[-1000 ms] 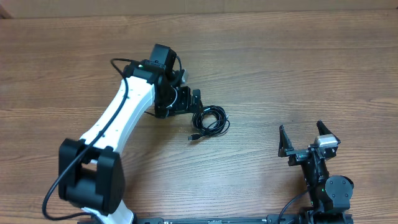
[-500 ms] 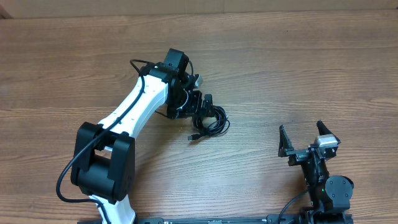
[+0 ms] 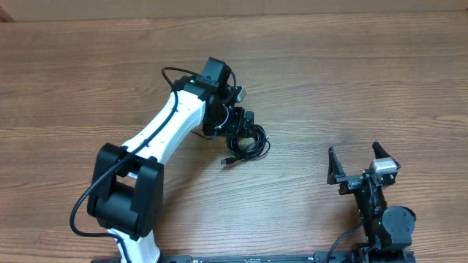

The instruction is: Untangle cables

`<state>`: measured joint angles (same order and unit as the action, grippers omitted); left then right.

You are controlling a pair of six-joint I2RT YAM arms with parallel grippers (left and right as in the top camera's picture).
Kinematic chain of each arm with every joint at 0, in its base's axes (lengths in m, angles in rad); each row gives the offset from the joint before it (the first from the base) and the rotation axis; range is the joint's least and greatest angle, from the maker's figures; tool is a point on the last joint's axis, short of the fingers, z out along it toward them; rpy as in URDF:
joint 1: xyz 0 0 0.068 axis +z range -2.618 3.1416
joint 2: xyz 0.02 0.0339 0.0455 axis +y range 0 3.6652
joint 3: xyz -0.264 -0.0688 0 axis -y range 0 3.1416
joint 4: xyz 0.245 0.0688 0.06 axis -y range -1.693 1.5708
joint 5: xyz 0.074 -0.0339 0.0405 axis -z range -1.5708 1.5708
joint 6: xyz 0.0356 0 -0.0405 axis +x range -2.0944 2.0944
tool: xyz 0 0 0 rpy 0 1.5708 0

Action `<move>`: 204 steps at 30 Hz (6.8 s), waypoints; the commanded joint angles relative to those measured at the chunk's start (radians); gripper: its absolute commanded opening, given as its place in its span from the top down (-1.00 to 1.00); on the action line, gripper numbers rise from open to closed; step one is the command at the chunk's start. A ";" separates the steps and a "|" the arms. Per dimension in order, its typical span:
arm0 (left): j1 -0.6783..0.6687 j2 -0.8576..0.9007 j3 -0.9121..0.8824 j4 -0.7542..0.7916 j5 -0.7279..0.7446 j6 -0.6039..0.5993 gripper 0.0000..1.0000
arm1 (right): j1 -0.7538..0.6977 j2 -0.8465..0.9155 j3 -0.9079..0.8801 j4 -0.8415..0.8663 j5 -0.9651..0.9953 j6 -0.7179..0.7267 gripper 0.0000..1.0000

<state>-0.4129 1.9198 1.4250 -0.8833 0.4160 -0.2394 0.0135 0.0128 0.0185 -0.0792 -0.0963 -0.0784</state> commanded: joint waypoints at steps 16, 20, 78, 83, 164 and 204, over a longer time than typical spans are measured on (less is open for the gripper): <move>-0.006 0.070 0.018 -0.007 -0.128 -0.026 0.53 | -0.003 -0.010 -0.010 0.004 0.009 0.003 -1.00; -0.006 0.069 0.018 -0.006 -0.126 -0.031 0.92 | -0.003 -0.010 -0.010 0.004 0.009 0.003 -1.00; 0.131 -0.200 0.283 -0.264 -0.153 -0.049 0.05 | -0.003 -0.010 -0.010 0.004 0.009 0.003 -1.00; 0.131 -0.201 0.283 -0.265 -0.125 -0.045 0.03 | -0.003 -0.010 -0.010 0.004 0.009 0.003 -1.00; 0.130 -0.196 0.283 -0.301 -0.151 -0.081 -0.86 | -0.003 -0.010 -0.010 0.004 0.009 0.003 -1.00; 0.074 0.073 0.588 -0.634 -0.347 -0.134 0.92 | -0.003 -0.010 -0.010 0.004 0.009 0.003 -1.00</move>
<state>-0.3447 1.9995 1.8202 -1.4685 0.0628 -0.4255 0.0135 0.0128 0.0185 -0.0788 -0.0963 -0.0784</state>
